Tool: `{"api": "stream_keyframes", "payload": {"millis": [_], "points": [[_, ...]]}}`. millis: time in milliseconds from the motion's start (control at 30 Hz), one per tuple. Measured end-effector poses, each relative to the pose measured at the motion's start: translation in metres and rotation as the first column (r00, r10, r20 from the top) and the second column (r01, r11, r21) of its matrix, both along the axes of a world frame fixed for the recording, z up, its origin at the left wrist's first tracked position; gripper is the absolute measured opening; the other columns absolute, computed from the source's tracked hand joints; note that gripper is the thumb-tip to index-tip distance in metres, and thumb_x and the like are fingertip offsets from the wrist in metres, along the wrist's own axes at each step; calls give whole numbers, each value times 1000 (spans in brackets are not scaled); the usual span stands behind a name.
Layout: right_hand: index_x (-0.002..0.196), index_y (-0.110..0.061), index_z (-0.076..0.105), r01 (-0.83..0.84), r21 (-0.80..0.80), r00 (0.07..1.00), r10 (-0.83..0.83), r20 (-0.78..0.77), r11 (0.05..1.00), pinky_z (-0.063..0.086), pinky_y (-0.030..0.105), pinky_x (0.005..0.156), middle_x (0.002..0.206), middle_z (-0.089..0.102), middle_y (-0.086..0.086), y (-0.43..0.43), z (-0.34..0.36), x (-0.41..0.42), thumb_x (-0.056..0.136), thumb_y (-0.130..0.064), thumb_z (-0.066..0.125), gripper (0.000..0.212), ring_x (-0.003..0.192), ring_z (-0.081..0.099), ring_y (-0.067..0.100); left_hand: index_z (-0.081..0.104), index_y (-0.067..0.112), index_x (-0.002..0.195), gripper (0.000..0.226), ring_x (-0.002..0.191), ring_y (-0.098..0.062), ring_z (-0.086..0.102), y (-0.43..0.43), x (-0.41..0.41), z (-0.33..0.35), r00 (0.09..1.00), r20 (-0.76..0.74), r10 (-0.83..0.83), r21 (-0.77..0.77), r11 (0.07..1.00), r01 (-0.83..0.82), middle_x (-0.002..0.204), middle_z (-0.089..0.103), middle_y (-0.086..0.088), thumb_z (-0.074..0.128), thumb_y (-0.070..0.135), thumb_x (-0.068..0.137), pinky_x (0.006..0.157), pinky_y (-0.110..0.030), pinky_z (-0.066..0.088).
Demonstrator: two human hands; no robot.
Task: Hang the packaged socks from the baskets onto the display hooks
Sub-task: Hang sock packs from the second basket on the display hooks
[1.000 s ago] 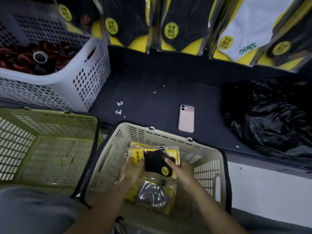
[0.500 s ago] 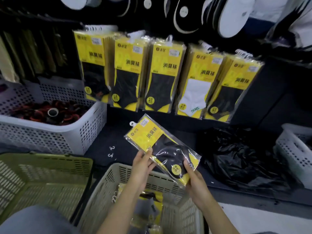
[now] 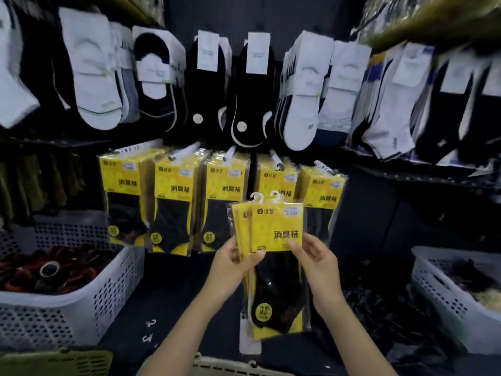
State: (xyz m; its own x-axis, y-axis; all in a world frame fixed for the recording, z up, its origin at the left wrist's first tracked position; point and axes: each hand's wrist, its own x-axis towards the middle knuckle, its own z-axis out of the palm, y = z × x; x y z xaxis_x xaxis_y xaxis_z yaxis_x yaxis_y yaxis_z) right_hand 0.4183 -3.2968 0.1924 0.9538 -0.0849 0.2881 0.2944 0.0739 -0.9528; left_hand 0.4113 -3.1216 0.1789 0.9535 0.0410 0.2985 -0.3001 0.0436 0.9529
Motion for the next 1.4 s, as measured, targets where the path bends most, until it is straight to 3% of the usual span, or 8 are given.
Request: {"api": "stream_keyframes", "payload": {"millis": [100,367,500,633,833,900,1167,1400], "points": [[81,-29,75,-34,11,999,34,8,999,53,9,71,86,74,-18,-10,8,5,81,-22,72,7,84,68,-6,65,26,99,32,82,3,68,-10,9,11,999,7,33,13,999,-33,89,73,18,81,24,71,63,-7,48],[103,-15,70,58,75,997,-53,-63,995,53,15,72,99,75,-2,-51,9,34,92,-26,59,19,90,71,8,69,17,94,41,71,-7,69,-24,34,30,1000,-11,-18,104,994,19,78,73,8,55,52,79,61,-13,48],[95,-11,71,163,139,980,-145,-133,977,47,31,94,107,71,3,-87,11,63,95,-23,56,19,100,66,12,67,25,105,22,81,2,68,-10,52,42,994,28,106,86,990,-108,83,73,17,54,37,92,62,-9,49],[117,13,52,210,121,974,-197,-112,970,42,34,102,121,59,24,-109,15,95,95,-26,56,44,121,54,31,67,25,102,25,75,-13,65,-1,68,51,987,44,156,143,977,-161,83,68,5,52,42,92,66,-18,48],[101,-18,70,132,1,989,-132,-63,991,53,19,77,102,74,-1,-106,33,122,96,-25,55,17,92,69,7,65,31,89,17,77,-17,60,-5,83,57,991,62,117,136,983,-125,82,64,-1,53,42,91,71,-25,44],[102,-20,69,118,-29,991,-119,-59,993,50,10,65,99,74,-5,-104,33,130,95,-26,56,16,85,69,0,63,35,94,13,77,-4,68,-8,83,57,991,63,119,106,986,-125,83,73,13,52,41,91,66,-11,47],[79,-12,67,387,-40,915,-389,-108,921,42,24,79,81,65,-3,-96,25,176,83,-28,72,17,88,60,16,62,34,103,16,83,-1,69,-9,84,60,987,84,140,64,987,-146,90,74,13,53,39,91,61,-9,49],[105,-7,61,514,-97,818,-521,-243,852,42,28,80,104,60,6,-80,28,195,82,-34,73,38,91,51,16,62,34,105,18,85,-4,70,-8,76,59,989,61,133,59,989,-137,92,74,12,52,38,91,63,-12,52]]}}
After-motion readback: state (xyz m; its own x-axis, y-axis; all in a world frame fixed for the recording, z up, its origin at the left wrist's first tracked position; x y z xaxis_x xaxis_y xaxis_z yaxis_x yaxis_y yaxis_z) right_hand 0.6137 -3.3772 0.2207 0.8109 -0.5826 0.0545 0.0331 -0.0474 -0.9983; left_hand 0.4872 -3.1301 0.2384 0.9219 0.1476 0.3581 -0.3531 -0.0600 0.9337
